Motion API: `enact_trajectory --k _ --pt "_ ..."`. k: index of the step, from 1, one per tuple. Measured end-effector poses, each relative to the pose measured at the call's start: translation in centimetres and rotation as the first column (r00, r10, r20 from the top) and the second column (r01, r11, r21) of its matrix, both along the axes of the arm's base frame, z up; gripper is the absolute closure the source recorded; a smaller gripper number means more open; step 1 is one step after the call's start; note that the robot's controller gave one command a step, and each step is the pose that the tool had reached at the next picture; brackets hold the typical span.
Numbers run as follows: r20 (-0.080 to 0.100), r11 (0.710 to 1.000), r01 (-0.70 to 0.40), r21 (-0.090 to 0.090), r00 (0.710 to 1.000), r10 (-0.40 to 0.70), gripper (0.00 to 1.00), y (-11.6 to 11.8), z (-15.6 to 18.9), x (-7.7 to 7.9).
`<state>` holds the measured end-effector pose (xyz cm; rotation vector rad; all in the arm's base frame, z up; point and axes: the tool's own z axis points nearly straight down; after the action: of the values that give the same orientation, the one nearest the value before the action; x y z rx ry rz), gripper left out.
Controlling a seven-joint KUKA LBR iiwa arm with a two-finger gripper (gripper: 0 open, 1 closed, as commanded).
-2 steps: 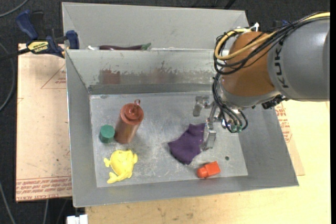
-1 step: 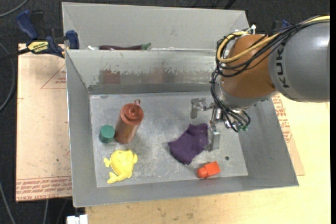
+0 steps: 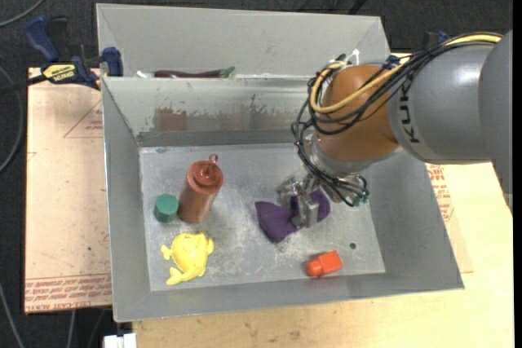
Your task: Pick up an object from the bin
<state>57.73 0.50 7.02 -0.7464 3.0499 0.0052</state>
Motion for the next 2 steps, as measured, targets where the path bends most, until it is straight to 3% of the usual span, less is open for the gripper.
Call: enact_trajectory --k 1,2 --pt "0.000 1.000 0.000 0.000 1.000 0.000 1.00 0.0 0.0 0.0" --pt "0.005 0.895 -0.446 0.000 0.895 0.446 1.00 -3.2 12.7 -0.2"
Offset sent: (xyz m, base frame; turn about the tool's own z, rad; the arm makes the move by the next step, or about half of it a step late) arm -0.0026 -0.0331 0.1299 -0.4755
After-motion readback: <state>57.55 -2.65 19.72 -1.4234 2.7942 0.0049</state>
